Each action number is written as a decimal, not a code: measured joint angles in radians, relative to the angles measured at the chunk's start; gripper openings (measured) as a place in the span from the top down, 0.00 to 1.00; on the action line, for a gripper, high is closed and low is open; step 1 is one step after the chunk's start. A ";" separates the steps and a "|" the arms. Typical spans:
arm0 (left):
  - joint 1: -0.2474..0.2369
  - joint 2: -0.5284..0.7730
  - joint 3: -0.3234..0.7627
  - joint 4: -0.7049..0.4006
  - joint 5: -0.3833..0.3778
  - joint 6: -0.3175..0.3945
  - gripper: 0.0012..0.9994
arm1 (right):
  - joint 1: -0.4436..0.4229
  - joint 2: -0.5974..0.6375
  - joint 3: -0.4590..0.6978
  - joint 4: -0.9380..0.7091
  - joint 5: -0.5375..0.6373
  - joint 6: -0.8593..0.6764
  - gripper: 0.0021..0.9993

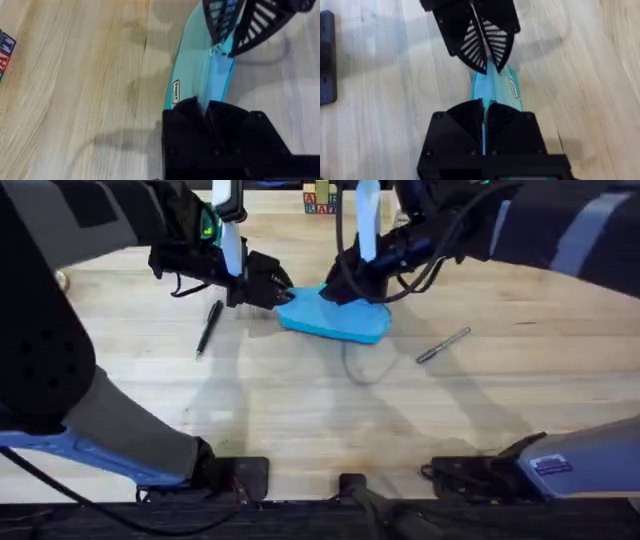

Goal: Unzip the bag, pick up the pens from the table one at a time and place them inside, then zip the bag closed.

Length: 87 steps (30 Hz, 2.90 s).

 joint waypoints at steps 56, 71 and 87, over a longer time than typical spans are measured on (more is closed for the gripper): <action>-0.002 0.000 0.000 -0.004 0.000 0.000 0.96 | 0.124 0.077 0.007 0.207 -0.016 0.031 0.00; -0.002 0.000 0.000 -0.003 0.001 0.004 0.83 | 0.124 -0.269 0.009 -0.125 0.353 0.056 0.00; 0.006 -0.002 0.000 -0.015 0.003 0.000 0.01 | -0.015 -0.547 0.009 -0.364 0.373 0.056 0.00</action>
